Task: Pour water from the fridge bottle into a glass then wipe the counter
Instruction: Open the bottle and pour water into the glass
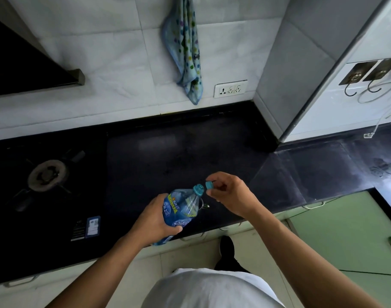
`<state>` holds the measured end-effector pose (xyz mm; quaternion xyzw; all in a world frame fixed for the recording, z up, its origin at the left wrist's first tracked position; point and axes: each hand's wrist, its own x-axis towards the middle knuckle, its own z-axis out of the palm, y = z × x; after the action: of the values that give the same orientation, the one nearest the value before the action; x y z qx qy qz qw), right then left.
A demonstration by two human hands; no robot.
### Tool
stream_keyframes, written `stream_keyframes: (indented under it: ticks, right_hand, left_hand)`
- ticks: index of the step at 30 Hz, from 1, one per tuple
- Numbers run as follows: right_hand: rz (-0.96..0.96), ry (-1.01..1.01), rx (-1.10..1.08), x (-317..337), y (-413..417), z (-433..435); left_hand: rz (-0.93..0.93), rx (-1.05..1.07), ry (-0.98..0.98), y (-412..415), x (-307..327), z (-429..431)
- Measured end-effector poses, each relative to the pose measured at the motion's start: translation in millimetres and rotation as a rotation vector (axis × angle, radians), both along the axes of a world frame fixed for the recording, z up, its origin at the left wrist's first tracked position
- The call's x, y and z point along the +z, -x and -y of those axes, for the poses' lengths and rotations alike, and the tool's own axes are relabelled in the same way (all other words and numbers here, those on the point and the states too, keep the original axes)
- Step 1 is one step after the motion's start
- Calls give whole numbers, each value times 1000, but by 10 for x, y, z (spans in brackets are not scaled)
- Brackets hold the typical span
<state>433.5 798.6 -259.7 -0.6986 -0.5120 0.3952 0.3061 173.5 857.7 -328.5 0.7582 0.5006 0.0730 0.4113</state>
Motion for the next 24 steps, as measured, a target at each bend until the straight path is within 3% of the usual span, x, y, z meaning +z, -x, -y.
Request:
stream_keyframes:
  ticks: [8, 11, 17, 20, 22, 24]
  right_hand:
    - [-4, -81, 171, 417, -67, -94]
    - [138, -136, 239, 550, -100, -104]
    - [506, -62, 134, 772, -116, -186]
    - [370, -96, 115, 857, -255, -189]
    - [150, -140, 283, 911, -420, -193]
    - [106, -217, 453, 935, -541, -202]
  left_hand:
    - [95, -26, -64, -121, 302, 19]
    - [123, -12, -91, -146, 400, 74]
    - [171, 56, -139, -300, 629, 188]
    - [206, 113, -145, -423, 739, 208]
    - [215, 143, -143, -519, 807, 239]
    - [221, 160, -144, -628, 855, 280]
